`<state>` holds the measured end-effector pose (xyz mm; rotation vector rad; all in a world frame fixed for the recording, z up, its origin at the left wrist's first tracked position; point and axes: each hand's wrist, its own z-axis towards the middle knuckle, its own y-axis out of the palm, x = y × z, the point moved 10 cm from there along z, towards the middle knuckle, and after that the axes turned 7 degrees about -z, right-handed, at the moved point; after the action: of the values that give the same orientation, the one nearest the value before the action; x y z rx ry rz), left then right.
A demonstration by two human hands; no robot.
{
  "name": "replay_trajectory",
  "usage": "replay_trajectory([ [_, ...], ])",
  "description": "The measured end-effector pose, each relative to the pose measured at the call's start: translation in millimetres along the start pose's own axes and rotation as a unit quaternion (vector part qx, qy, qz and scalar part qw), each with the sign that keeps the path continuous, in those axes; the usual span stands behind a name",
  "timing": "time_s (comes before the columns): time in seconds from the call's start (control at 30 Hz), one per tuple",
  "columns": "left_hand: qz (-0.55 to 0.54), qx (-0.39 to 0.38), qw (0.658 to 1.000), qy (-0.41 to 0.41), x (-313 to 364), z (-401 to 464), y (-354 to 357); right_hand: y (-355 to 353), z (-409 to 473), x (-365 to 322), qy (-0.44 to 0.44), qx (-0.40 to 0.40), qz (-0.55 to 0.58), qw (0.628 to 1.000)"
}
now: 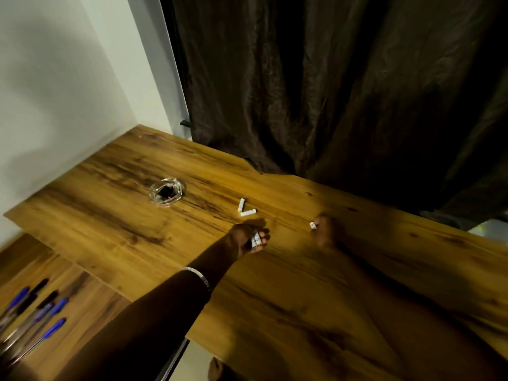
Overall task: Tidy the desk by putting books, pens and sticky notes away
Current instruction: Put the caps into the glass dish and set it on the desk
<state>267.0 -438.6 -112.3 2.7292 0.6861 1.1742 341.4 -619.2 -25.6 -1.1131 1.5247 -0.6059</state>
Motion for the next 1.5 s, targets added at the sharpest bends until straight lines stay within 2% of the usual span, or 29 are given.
replay_trajectory([
  [0.1, -0.01, 0.003, 1.0, 0.007, 9.1, -3.9, -17.8, 30.3, 26.4, -19.1, -0.007, 0.037, 0.091, 0.995],
  [0.23, -0.037, -0.008, 0.999, 0.008, 25.5, -3.9, -48.3, 76.1, 30.5, -85.2, -0.018, -0.022, 0.172, 0.985],
  [0.5, -0.042, 0.023, 0.996, 0.073, 80.4, -10.1, -143.9, 141.9, 39.7, -197.7, -0.019, -0.1, 0.221, 0.97],
  [0.83, 0.059, 0.088, 0.986, 0.129, 148.4, -9.3, -236.4, 186.8, 66.8, -291.9, -0.016, -0.158, 0.253, 0.954],
  [1.0, 0.217, 0.149, 0.947, 0.183, 198.0, -4.1, -271.4, 194.8, 87.2, -332.3, -0.01, -0.153, 0.262, 0.953],
  [1.1, 0.335, 0.202, 0.901, 0.19, 223.2, 3.8, -280.7, 196.8, 100.1, -347.0, -0.018, -0.134, 0.234, 0.963],
  [1.33, 0.471, 0.253, 0.823, 0.192, 245.4, 18.2, -287.2, 191.1, 109.3, -363.4, -0.107, -0.084, 0.058, 0.989],
  [1.5, 0.502, 0.278, 0.797, 0.187, 244.0, 24.8, -286.0, 195.1, 112.6, -374.2, -0.136, -0.068, -0.013, 0.988],
])
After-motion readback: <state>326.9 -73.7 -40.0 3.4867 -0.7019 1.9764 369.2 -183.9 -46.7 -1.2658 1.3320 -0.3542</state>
